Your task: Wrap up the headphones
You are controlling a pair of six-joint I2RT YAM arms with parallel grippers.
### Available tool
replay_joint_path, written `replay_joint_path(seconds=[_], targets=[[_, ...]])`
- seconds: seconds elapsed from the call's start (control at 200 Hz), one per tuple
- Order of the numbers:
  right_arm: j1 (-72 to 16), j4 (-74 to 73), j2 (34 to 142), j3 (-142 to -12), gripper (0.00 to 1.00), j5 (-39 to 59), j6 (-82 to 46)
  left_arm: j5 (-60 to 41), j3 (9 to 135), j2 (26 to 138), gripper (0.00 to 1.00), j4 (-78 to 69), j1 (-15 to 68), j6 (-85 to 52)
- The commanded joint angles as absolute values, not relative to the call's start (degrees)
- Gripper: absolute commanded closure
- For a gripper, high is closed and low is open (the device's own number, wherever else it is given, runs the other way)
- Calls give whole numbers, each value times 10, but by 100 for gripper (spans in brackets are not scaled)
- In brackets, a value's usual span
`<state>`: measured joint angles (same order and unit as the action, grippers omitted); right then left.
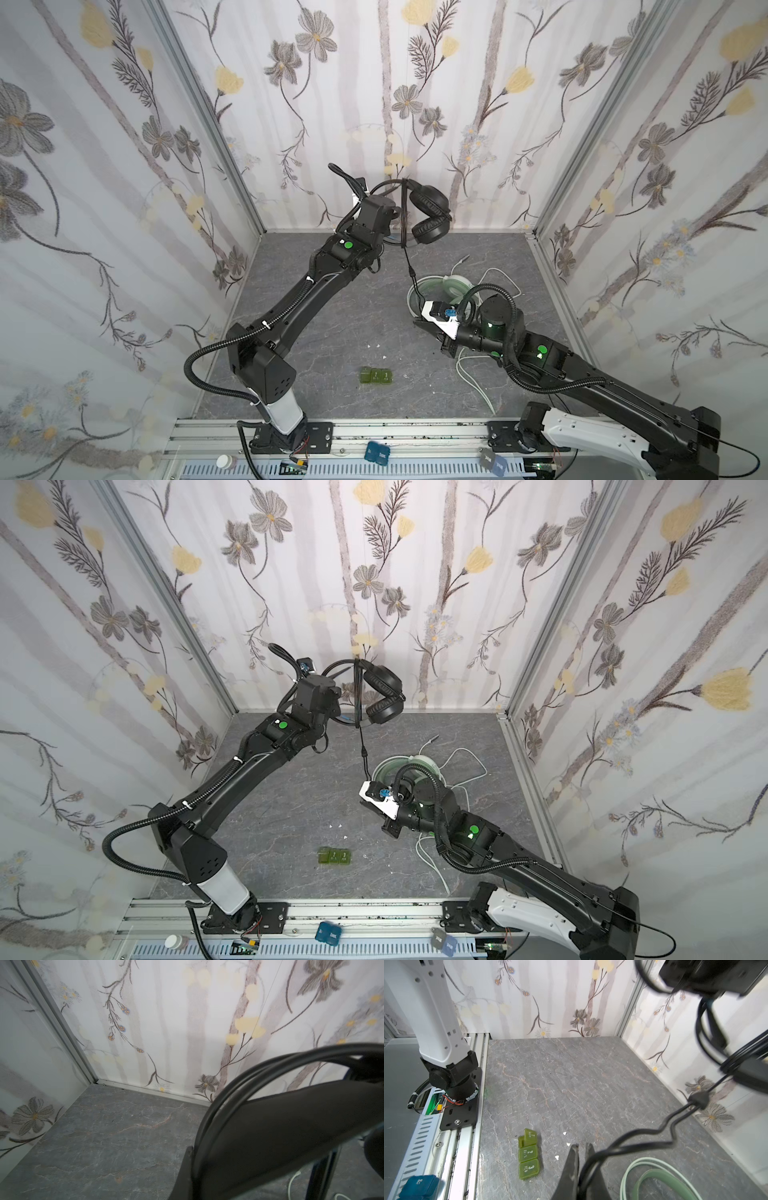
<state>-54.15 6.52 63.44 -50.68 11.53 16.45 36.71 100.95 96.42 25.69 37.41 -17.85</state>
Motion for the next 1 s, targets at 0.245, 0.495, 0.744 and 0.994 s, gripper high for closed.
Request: replay_joint_path(seconds=[0.245,0.495,0.744,0.994], targets=[[-471,164,684,-652,100,100,237,215,896,899,100,278,408,-12],[-430,220,699,-684,100,77,324,84,899,870,100,421,412,84],[-428,232,701,-675,100,4,357,68,913,868,100,501,430,148],[-404,217,696,-649,100,-54,373,46,932,864,100,511,434,163]])
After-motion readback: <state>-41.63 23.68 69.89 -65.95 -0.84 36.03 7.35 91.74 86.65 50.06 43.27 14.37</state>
